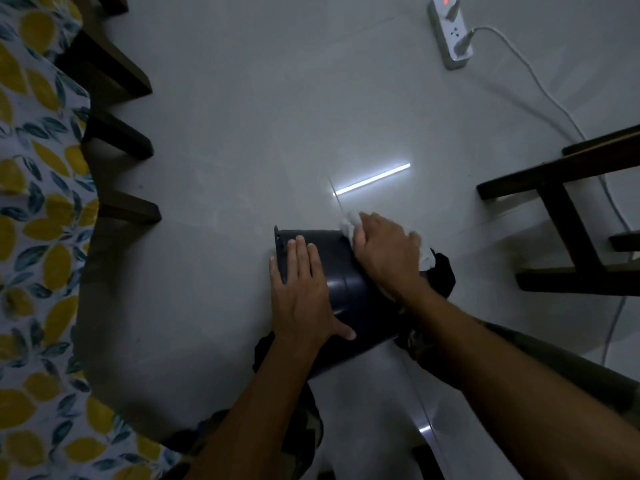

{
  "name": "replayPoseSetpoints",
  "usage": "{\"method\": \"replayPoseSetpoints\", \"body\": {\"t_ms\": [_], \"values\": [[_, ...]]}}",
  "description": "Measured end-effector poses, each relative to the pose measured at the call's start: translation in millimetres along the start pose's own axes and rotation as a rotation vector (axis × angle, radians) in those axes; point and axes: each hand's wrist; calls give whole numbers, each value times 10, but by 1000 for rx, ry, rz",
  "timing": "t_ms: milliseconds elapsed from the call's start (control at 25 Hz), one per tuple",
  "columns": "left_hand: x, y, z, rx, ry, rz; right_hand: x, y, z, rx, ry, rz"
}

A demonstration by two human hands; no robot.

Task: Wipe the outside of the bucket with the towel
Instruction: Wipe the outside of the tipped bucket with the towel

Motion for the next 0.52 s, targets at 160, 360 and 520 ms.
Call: {"method": "replayPoseSetpoints", "body": {"t_ms": [160, 360, 520], "values": [[-39, 30, 11, 57, 17, 13, -403, 186, -302, -171, -266, 109], [-72, 163, 36, 62, -92, -52, -450, 249, -452, -334, -361, -29], [-177, 278, 113, 97, -175, -286, -506, 488, -454, -439, -324, -197]]}}
Point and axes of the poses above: each hand's wrist, its own x-axis away from the middle knuckle, its own y-axis out of the back of the hand, z = x × y, and after that the axes turned 3 degrees about -y, right-handed
